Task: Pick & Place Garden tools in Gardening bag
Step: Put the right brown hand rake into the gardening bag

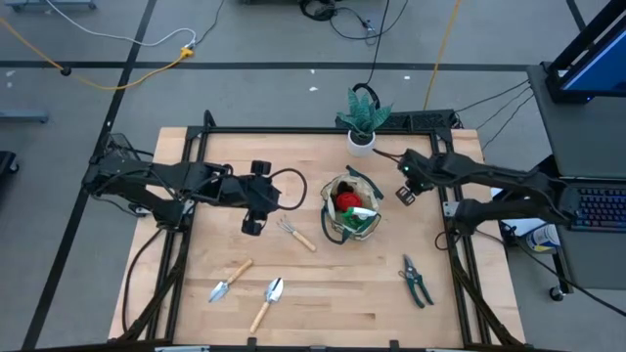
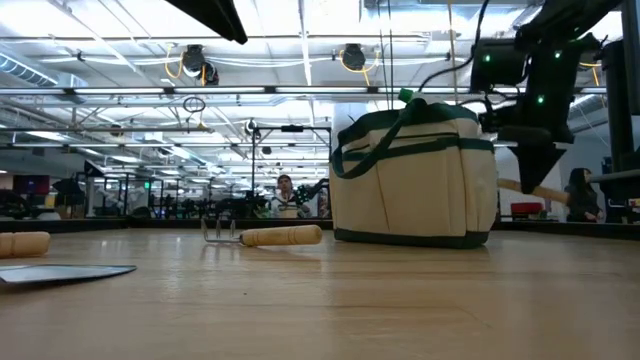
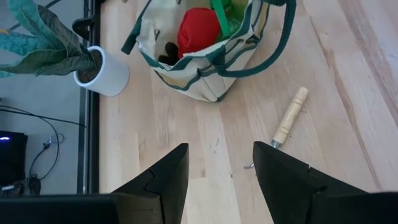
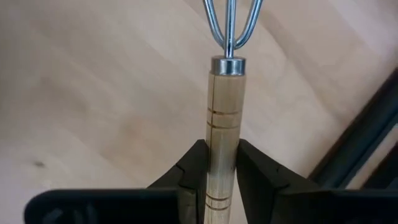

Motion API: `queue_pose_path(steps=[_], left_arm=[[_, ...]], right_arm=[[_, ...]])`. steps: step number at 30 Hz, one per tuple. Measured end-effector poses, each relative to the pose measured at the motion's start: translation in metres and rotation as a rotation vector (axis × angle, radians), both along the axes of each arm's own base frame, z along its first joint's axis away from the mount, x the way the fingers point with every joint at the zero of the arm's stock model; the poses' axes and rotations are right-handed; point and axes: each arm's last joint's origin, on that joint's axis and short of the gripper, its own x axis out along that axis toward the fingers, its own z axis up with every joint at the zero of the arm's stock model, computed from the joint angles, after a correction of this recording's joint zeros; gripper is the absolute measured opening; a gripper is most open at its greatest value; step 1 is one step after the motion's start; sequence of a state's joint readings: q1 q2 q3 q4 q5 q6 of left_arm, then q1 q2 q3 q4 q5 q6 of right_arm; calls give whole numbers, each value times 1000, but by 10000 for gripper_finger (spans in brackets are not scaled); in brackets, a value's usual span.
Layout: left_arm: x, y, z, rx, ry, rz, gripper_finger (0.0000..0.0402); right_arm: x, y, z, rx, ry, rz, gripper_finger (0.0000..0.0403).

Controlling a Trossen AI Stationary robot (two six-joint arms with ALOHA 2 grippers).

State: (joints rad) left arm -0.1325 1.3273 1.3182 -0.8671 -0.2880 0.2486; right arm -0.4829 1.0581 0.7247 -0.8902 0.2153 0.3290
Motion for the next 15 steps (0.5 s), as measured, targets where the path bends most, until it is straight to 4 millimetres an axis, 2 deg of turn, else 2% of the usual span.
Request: queue_pose_path(steps=[15], left_arm=[[0,0,0,0,-4,-1,184]], right_arm=[[30,33,59,-103,-155,121,57]])
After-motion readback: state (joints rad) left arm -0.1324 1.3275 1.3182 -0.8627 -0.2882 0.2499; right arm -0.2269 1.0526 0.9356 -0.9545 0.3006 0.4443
